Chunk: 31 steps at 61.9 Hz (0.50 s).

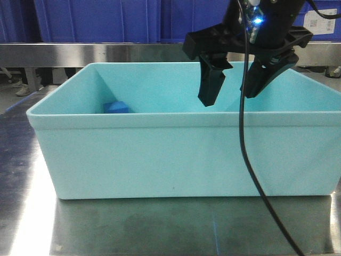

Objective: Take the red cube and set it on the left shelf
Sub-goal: 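Lower the open right gripper over the red cube in the light-blue bin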

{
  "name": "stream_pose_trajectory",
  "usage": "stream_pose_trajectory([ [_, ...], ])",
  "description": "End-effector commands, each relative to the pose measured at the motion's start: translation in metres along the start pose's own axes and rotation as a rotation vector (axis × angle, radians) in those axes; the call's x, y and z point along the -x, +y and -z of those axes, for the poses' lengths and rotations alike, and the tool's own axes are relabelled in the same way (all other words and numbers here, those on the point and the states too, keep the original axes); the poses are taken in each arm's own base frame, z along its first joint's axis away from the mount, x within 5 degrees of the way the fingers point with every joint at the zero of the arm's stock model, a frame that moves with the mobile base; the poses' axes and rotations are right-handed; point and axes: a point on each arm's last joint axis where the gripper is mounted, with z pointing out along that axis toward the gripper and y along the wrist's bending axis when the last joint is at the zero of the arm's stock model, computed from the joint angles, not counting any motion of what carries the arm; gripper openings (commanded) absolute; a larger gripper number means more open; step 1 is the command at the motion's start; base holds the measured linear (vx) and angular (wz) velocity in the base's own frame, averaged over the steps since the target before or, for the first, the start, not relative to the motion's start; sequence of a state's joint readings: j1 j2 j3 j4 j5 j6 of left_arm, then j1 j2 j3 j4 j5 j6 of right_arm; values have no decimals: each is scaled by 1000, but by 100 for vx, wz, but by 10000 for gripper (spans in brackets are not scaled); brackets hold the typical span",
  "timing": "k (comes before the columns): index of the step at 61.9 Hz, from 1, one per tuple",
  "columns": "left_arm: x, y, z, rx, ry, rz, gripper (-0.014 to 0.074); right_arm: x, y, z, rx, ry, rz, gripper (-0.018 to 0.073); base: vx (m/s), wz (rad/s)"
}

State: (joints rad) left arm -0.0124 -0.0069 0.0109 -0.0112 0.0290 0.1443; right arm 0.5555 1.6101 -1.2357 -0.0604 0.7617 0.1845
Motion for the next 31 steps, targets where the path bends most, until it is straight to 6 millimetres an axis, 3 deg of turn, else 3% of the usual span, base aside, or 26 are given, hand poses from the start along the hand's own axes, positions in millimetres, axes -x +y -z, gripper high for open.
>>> stream_pose_trajectory([
  [1, 1, 0, 0, 9, -71, 4, 106, 12, 2, 19, 13, -89, 16, 554, 0, 0],
  [31, 1, 0, 0, 9, -71, 4, 106, 11, 3, -8, 6, -36, 19, 554, 0, 0],
])
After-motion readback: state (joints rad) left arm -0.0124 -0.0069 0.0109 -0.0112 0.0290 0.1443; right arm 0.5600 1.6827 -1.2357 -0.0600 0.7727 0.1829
